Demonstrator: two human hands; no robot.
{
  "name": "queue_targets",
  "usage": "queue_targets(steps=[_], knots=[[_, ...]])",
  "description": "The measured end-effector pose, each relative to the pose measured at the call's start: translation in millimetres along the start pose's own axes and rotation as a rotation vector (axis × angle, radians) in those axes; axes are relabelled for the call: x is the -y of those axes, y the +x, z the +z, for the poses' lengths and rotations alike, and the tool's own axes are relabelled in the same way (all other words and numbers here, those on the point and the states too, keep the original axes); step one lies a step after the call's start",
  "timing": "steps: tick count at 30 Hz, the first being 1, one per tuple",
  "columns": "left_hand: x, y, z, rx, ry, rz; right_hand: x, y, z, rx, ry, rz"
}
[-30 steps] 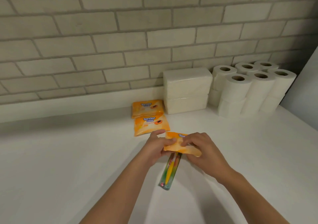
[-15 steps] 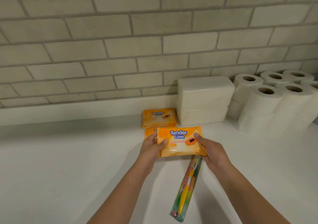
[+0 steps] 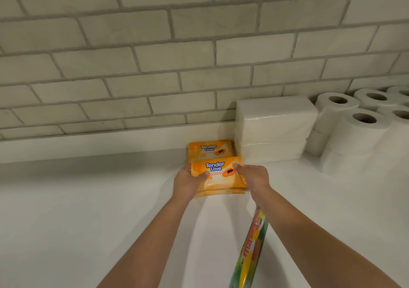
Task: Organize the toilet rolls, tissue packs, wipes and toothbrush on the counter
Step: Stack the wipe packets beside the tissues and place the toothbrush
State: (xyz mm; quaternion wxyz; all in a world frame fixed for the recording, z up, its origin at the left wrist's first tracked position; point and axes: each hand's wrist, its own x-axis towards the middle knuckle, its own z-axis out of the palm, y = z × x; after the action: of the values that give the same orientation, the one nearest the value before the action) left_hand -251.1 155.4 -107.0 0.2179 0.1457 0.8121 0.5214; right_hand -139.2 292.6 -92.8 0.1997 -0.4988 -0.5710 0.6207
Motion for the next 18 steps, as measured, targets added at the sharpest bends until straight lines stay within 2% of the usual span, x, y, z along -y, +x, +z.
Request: queue_targets(steps=[7, 18], knots=[[8, 9, 1, -0.032, 0.042, -0.006, -4, 11, 8, 0.042, -0.114, 0.004], [11, 5, 1, -0.032, -0.038, -0.013, -10, 12, -2, 0.077, -0.042, 0.042]])
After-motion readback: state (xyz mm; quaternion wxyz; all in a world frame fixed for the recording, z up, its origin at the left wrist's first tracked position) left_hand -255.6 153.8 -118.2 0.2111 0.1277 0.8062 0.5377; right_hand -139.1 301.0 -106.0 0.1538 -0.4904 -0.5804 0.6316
